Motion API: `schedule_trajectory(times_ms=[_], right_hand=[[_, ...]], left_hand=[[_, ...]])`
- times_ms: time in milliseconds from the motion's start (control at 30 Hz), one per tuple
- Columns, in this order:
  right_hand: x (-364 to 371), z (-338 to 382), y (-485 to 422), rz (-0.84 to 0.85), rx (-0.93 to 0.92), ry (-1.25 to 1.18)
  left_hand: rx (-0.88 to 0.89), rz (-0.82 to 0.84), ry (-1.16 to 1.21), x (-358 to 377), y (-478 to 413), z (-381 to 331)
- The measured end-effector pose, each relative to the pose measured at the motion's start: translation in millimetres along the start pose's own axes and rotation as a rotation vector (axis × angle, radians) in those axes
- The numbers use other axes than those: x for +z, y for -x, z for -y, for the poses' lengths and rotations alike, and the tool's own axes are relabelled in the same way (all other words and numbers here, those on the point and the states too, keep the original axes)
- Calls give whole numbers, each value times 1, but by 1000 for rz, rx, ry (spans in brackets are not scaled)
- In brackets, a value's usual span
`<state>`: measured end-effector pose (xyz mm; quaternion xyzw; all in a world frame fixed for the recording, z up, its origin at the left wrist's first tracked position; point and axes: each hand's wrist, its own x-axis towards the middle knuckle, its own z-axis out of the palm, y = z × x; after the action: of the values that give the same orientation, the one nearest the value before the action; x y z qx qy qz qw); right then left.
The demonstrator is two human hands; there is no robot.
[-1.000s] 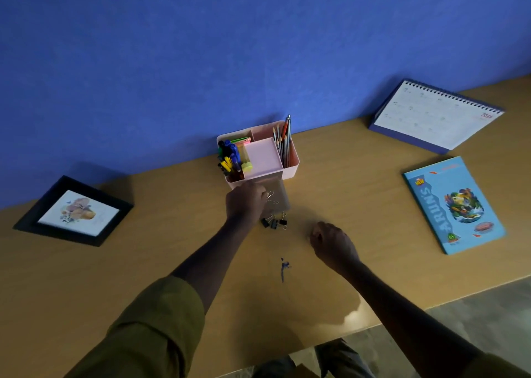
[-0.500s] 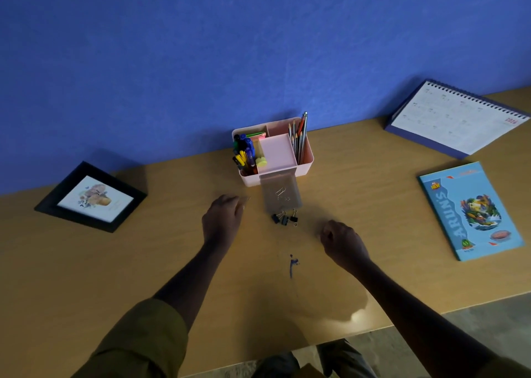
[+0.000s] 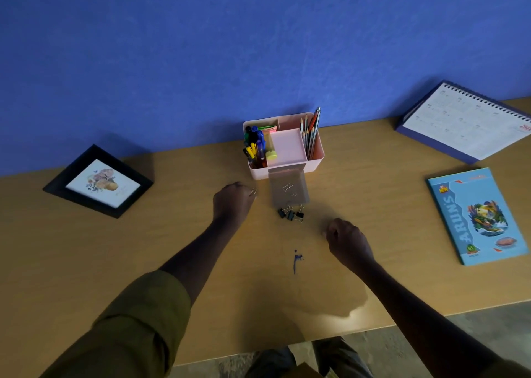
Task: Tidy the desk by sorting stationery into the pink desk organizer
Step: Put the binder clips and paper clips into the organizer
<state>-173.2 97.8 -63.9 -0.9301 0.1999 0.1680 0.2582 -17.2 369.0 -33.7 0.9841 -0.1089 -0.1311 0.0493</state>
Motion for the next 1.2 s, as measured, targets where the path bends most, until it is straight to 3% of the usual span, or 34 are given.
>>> schedule_trajectory(times_ms=[267, 467, 733, 1200], right_hand=[[0, 2, 2, -20, -20, -2], [1, 3, 2, -21, -19, 5], [1, 3, 1, -6, -2, 14], [-1, 4, 3, -10, -3, 15]], left_hand=[[-126, -3, 55, -2, -7, -21], [-94, -1, 0, -2, -9, -30], [77, 18, -179, 5, -8, -32], [58, -25, -27, 12, -16, -13]])
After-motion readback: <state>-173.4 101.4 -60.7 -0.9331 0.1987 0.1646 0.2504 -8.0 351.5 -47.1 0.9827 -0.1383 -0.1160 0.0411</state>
